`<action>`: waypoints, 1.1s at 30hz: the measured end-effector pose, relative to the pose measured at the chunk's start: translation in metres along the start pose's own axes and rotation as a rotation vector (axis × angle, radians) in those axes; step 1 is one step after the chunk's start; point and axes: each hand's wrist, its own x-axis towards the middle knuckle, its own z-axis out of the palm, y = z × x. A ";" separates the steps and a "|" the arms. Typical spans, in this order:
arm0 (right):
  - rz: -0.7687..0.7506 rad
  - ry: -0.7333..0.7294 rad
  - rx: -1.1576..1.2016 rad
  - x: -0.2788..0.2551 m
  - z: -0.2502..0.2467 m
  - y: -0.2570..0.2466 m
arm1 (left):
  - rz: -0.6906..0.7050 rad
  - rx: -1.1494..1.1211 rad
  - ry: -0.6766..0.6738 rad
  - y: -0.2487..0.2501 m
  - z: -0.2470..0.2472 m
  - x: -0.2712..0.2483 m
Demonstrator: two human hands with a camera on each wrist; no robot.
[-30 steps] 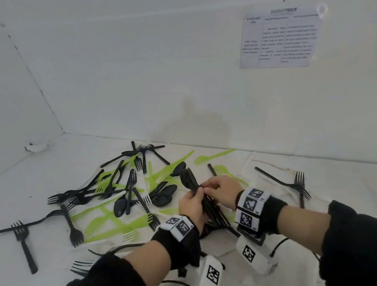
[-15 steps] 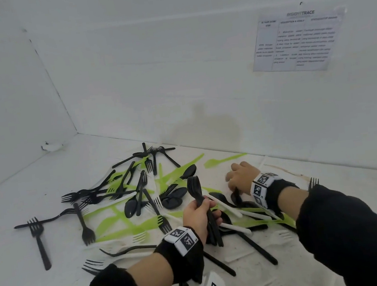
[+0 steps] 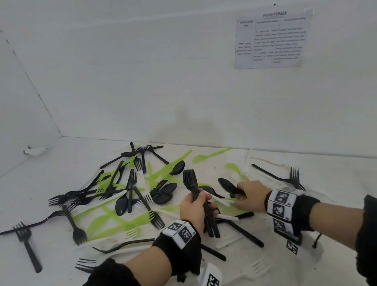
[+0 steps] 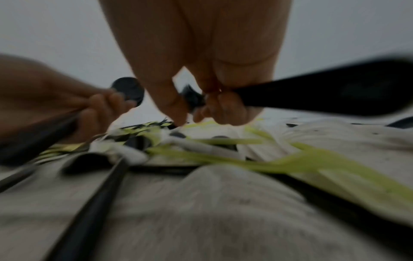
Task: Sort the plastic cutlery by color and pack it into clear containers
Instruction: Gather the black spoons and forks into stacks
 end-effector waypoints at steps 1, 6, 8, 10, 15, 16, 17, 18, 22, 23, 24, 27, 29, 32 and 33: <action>-0.042 -0.009 0.006 -0.007 0.006 -0.002 | 0.008 0.001 0.006 0.000 -0.001 0.000; -0.060 -0.119 -0.022 -0.018 0.033 -0.008 | 0.048 -0.011 0.052 0.006 -0.009 -0.002; -0.056 -0.092 -0.042 -0.017 0.032 -0.009 | 0.056 -0.005 0.053 0.010 -0.015 -0.005; -0.052 -0.082 -0.057 -0.021 0.023 -0.012 | 0.063 0.019 0.062 0.012 -0.022 -0.008; 0.019 -0.098 -0.016 -0.028 0.000 -0.012 | 0.073 0.057 0.095 0.013 -0.033 -0.018; 0.022 -0.114 -0.006 -0.031 -0.002 -0.012 | 0.073 0.065 0.098 0.012 -0.034 -0.020; 0.031 -0.125 0.019 -0.033 -0.004 -0.013 | 0.071 0.068 0.099 0.012 -0.034 -0.023; 0.056 -0.128 0.079 -0.036 -0.004 -0.013 | 0.067 0.071 0.100 0.010 -0.034 -0.025; 0.053 -0.012 0.187 -0.047 0.000 -0.020 | 0.062 0.076 0.091 0.006 -0.032 -0.038; 0.018 0.032 0.162 -0.047 0.003 -0.023 | 0.068 0.079 0.088 0.005 -0.032 -0.041; -0.020 0.066 0.149 -0.048 0.005 -0.029 | 0.073 0.084 0.089 0.005 -0.032 -0.044; -0.075 0.086 0.154 -0.046 0.014 -0.046 | 0.093 0.092 0.112 0.006 -0.036 -0.052; -0.080 0.088 0.140 -0.040 0.020 -0.055 | 0.106 0.089 0.132 0.007 -0.041 -0.058; -0.140 0.057 -0.019 -0.029 0.028 -0.060 | 0.127 0.079 0.163 0.009 -0.052 -0.069; -0.154 0.030 -0.117 -0.027 0.031 -0.061 | 0.130 0.073 0.171 0.009 -0.056 -0.073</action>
